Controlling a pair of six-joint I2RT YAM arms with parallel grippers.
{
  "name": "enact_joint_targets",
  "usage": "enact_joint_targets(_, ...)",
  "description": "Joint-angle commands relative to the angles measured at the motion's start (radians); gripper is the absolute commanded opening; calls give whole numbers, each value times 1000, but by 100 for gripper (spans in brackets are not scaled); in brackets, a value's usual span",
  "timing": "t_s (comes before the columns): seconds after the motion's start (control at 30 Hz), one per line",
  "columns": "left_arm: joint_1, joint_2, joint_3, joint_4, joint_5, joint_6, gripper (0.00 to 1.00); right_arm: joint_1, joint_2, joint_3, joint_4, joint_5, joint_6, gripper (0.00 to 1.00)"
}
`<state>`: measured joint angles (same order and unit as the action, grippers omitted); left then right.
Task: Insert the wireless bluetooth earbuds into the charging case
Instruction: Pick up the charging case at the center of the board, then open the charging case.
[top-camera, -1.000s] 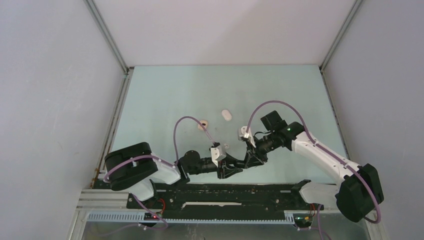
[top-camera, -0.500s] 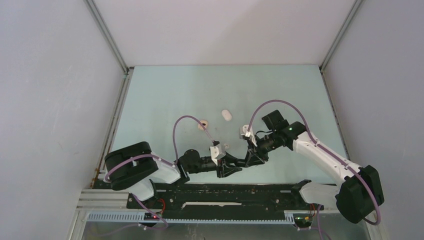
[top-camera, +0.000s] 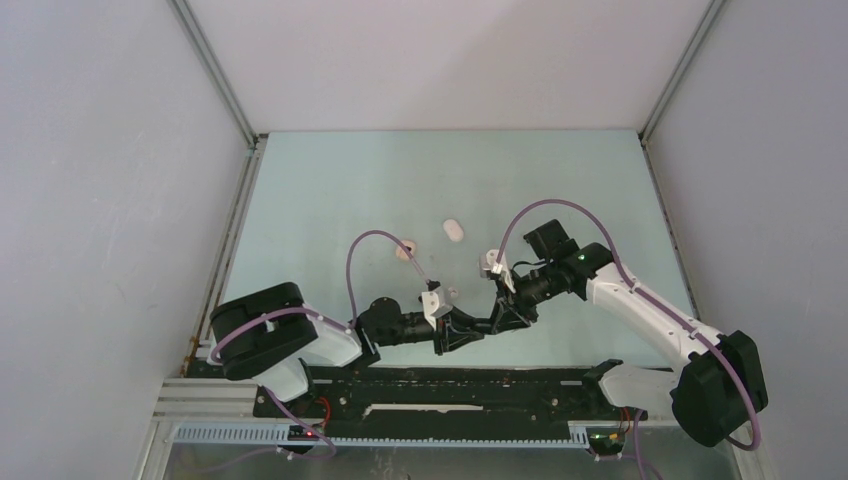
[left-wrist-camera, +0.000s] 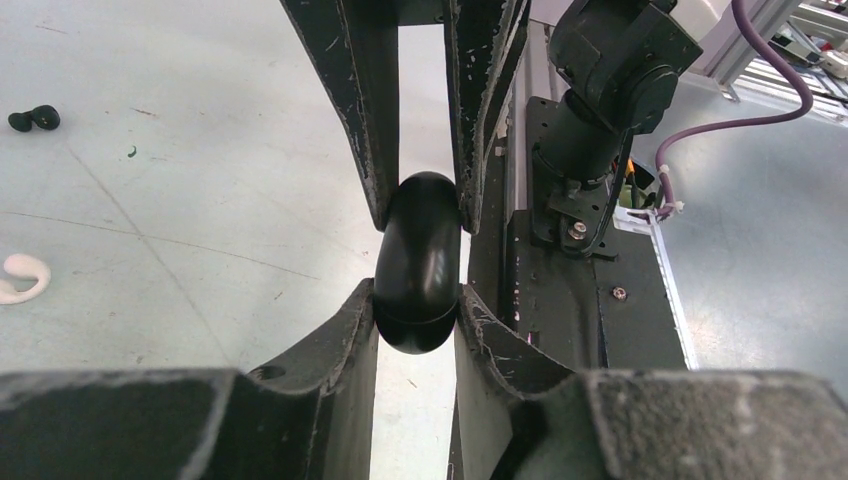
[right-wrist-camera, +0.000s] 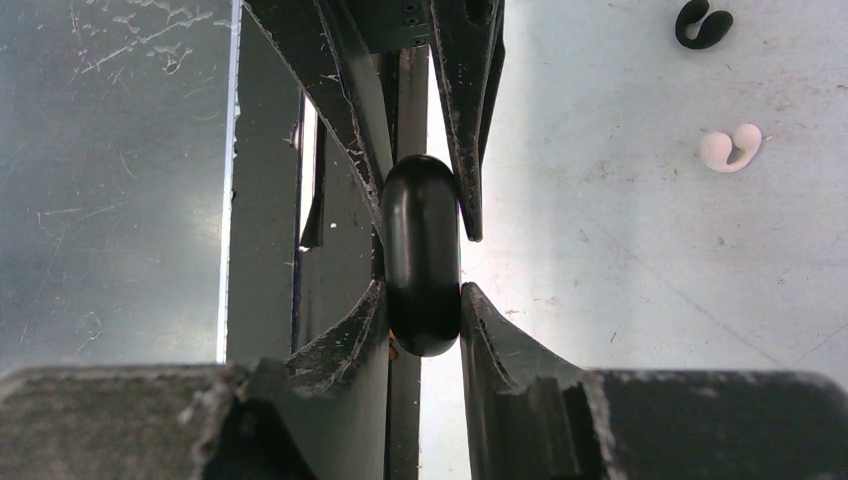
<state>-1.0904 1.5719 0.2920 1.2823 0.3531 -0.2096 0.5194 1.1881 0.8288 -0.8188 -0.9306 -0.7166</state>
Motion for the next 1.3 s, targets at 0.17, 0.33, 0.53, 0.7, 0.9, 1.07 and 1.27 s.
enact_joint_targets(0.17,9,18,27,27,62,5,3,-14,-22,41,13,-19,-2,26)
enact_joint_targets(0.33,7,15,18,56,102,15,0,-15,-7,41,32,-3,27,36)
enact_joint_targets(0.53,4,17,26,40,117,30,0,-52,9,64,45,-14,70,37)
enact_joint_targets(0.7,4,16,24,39,118,29,0,-89,9,84,14,-73,69,38)
enact_joint_targets(0.9,5,21,28,39,115,20,0,-121,-24,85,3,-115,62,39)
enact_joint_targets(1.07,15,27,29,47,115,3,0,-177,-72,90,-29,-169,32,41)
enact_joint_targets(1.27,24,30,28,63,119,-7,0,-139,-52,70,-59,-124,-21,51)
